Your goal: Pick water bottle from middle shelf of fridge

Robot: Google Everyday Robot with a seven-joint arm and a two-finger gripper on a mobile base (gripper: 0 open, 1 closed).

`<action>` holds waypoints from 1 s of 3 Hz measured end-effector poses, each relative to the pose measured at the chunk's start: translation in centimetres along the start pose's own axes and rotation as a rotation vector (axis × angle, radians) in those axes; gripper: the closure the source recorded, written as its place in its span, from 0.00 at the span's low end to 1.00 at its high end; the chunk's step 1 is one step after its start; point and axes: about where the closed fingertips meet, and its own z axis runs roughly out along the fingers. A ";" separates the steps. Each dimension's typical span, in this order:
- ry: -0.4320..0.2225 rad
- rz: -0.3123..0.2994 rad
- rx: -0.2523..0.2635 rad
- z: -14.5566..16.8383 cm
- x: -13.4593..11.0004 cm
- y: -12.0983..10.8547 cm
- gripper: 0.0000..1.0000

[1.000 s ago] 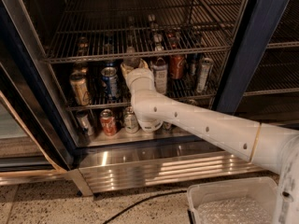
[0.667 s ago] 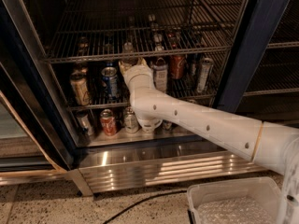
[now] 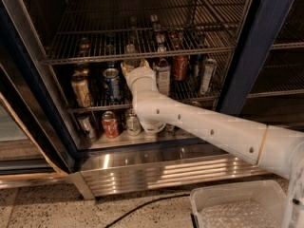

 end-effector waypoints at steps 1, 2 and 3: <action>-0.010 0.001 -0.006 -0.5 -0.2 0.2 1.00; -0.024 0.003 -0.009 -1.2 -0.5 0.3 1.00; -0.024 0.003 -0.009 -1.2 0.0 0.3 1.00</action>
Offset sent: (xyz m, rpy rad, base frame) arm -0.0615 -0.0190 0.0530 0.0174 -0.0922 0.0255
